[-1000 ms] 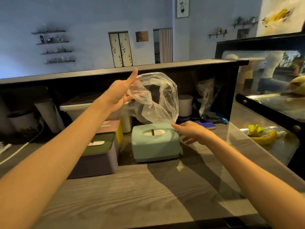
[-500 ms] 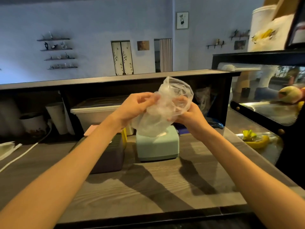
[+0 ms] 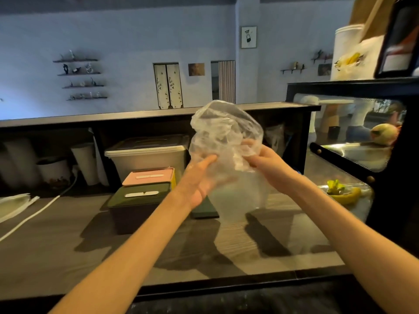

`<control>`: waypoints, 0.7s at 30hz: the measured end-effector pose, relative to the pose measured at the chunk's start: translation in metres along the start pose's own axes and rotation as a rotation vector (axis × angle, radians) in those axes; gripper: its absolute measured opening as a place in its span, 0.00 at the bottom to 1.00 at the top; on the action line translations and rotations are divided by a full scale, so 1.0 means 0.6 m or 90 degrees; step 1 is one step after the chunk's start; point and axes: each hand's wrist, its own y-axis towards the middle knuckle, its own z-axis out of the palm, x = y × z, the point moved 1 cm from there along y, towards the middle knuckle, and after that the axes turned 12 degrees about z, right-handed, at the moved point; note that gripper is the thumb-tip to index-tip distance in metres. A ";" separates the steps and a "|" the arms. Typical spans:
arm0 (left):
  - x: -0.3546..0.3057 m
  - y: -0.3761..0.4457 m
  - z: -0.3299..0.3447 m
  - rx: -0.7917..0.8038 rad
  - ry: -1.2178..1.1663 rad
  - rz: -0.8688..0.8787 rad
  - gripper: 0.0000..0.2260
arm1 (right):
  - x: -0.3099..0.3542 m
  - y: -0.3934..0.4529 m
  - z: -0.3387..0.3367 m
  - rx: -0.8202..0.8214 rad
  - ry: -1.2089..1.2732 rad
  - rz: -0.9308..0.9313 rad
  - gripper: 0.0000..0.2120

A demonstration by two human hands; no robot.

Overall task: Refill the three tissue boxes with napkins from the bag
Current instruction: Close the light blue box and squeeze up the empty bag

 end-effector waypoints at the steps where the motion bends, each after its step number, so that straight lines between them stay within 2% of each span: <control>1: -0.007 0.006 -0.001 0.008 -0.017 0.026 0.24 | -0.001 -0.007 -0.001 -0.021 -0.133 -0.006 0.16; 3: -0.025 0.008 0.006 0.010 -0.028 0.064 0.22 | 0.000 -0.024 0.002 -0.003 -0.263 0.014 0.24; 4: -0.031 0.005 0.015 0.006 -0.028 0.061 0.21 | 0.004 -0.034 0.006 0.039 -0.243 0.041 0.28; 6: -0.033 -0.002 0.034 0.017 -0.013 0.053 0.21 | 0.009 -0.046 0.016 0.096 -0.171 0.057 0.32; 8: -0.024 -0.006 0.043 0.057 0.007 0.034 0.26 | 0.003 -0.041 0.018 -0.005 -0.176 -0.001 0.31; 10: -0.012 -0.007 0.045 0.053 0.169 0.039 0.26 | -0.004 -0.033 0.011 -0.081 -0.147 -0.005 0.23; 12: -0.001 -0.002 0.036 -0.014 0.452 0.140 0.21 | -0.007 -0.032 -0.001 -0.041 -0.072 0.058 0.15; 13: 0.002 0.001 0.027 -0.072 0.573 0.216 0.23 | -0.005 -0.035 -0.008 -0.007 -0.063 0.082 0.12; 14: 0.003 0.003 0.019 -0.113 0.629 0.279 0.27 | 0.001 -0.041 -0.014 0.026 -0.085 0.095 0.10; 15: 0.002 0.005 0.013 -0.126 0.639 0.318 0.31 | 0.006 -0.047 -0.019 0.071 -0.116 0.110 0.09; 17: 0.003 0.011 0.011 -0.061 0.614 0.314 0.34 | 0.014 -0.057 -0.026 0.181 -0.144 0.162 0.09; 19: 0.009 0.002 0.022 0.056 0.488 0.198 0.31 | 0.018 -0.062 -0.028 0.246 -0.129 0.205 0.11; 21: 0.023 -0.011 0.030 0.115 0.331 0.078 0.23 | 0.015 -0.056 -0.029 0.230 -0.097 0.217 0.13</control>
